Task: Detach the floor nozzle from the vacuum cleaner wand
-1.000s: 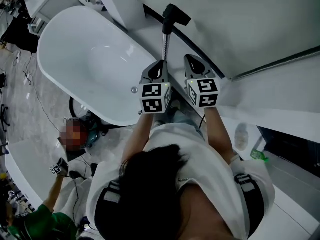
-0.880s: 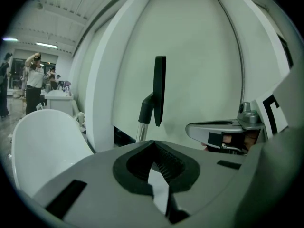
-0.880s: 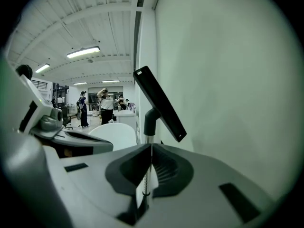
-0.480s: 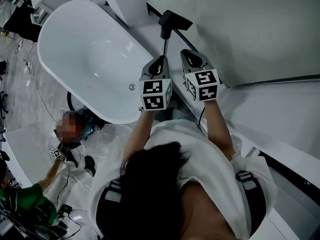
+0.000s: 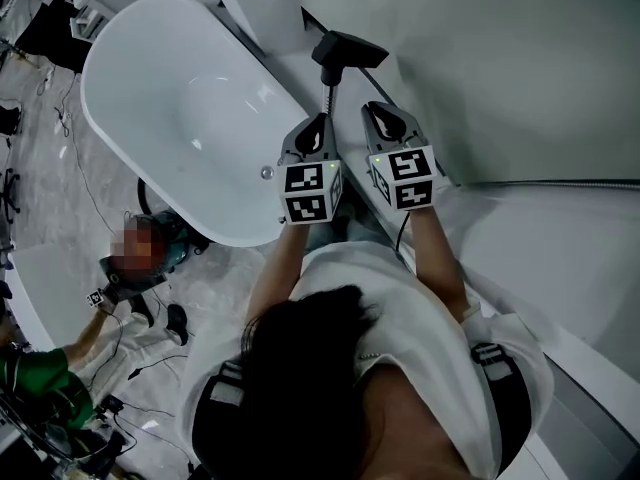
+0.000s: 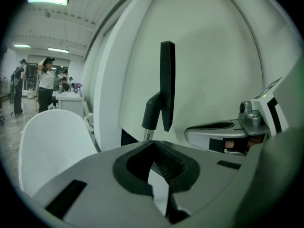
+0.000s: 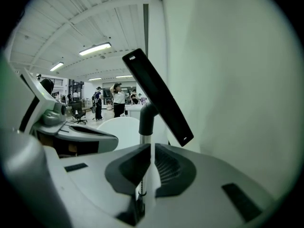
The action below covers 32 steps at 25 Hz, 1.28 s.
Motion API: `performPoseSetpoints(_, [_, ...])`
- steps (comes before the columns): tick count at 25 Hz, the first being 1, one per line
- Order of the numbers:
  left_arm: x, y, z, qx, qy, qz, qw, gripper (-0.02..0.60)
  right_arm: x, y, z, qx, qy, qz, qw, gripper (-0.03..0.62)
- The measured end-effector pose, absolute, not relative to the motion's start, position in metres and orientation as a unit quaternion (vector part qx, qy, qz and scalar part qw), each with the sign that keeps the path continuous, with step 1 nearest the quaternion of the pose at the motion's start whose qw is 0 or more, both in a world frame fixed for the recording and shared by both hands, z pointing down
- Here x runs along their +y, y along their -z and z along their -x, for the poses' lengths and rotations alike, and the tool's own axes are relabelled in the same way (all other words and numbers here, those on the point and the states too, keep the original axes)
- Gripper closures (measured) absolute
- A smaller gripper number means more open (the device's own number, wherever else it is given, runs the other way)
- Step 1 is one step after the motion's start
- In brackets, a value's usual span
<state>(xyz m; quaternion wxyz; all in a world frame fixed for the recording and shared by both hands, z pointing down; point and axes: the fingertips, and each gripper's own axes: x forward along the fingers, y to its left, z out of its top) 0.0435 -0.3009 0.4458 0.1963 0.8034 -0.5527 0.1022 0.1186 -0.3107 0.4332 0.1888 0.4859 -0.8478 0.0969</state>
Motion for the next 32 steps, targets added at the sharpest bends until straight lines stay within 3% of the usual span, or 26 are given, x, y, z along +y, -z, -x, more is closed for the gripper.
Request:
performPoseSetpoints(8, [-0.309, -0.444, -0.038, -0.554, -0.102, -0.806, 0.181, 0.578, -0.321, -0.434, -0.131, -0.840, -0.088, -0.499, 0.193, 0.572])
performPoseSetpoints(9, [-0.310, -0.445, -0.037, -0.554, -0.103, -0.806, 0.181, 0.578, -0.322, -0.433, -0.130, -0.841, -0.087, -0.498, 0.193, 0.555])
performPoseSetpoints(11, [-0.312, -0.447, -0.035, -0.554, -0.107, -0.806, 0.179, 0.578, -0.325, -0.432, -0.128, -0.845, -0.083, -0.491, 0.197, 0.457])
performPoseSetpoints(20, [-0.323, -0.452, -0.031, -0.543, -0.121, -0.812, 0.177, 0.578, -0.354, -0.414, -0.127, -0.839, 0.028, -0.494, 0.226, 0.361])
performPoseSetpoints(32, [-0.338, -0.455, -0.019, -0.544, -0.120, -0.810, 0.183, 0.578, -0.403, -0.420, -0.116, -0.804, 0.184, -0.450, 0.341, 0.276])
